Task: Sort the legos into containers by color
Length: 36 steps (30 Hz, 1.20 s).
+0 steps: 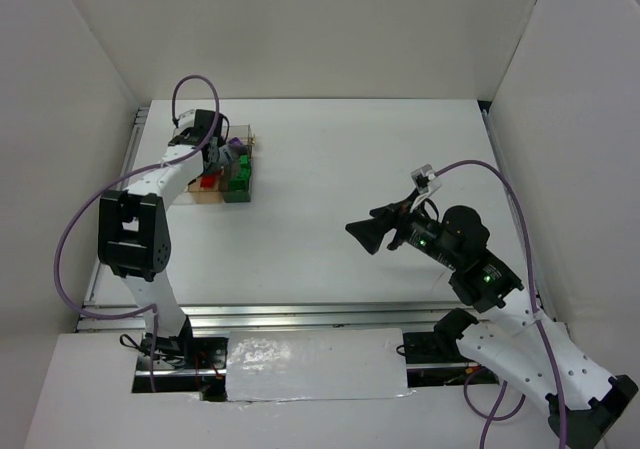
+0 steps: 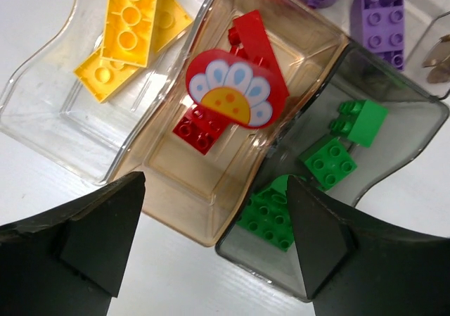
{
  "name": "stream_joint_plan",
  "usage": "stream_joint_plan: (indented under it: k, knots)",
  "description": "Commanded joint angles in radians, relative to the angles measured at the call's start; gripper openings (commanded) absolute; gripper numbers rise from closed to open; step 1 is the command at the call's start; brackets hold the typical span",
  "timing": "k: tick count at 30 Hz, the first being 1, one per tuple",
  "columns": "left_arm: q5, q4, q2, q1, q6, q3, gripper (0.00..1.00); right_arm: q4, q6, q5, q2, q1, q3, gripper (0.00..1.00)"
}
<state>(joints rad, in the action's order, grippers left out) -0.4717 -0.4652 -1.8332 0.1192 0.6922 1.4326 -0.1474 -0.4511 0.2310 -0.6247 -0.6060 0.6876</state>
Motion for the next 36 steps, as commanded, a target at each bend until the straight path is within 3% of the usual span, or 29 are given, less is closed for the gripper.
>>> stream_joint_plan:
  k: [1,7,11,15,26,36]
  knots:
    - [-0.05,-0.073,0.038,-0.006,0.026,0.055,0.94,-0.012,0.018,0.013,0.0,0.005,0.042,1.0]
    - [0.007,-0.157,0.279,0.013,-0.016,-0.004,0.97,-0.176,0.038,-0.085,0.022,0.003,0.144,1.0]
    - [0.015,-0.242,0.472,0.126,-0.085,-0.061,0.97,-0.361,0.028,-0.313,0.052,0.003,0.246,1.0]
    - [-0.019,-0.32,0.694,0.217,-0.124,-0.154,0.98,-0.541,0.023,-0.412,0.103,0.003,0.367,1.0]
    - [0.016,-0.38,1.153,0.234,-0.206,-0.319,0.99,-0.906,-0.001,-0.614,0.246,0.005,0.59,1.0]
    - [-0.047,-0.429,1.41,0.234,-0.204,-0.345,0.99,-0.948,0.017,-0.656,0.353,0.005,0.586,1.0]
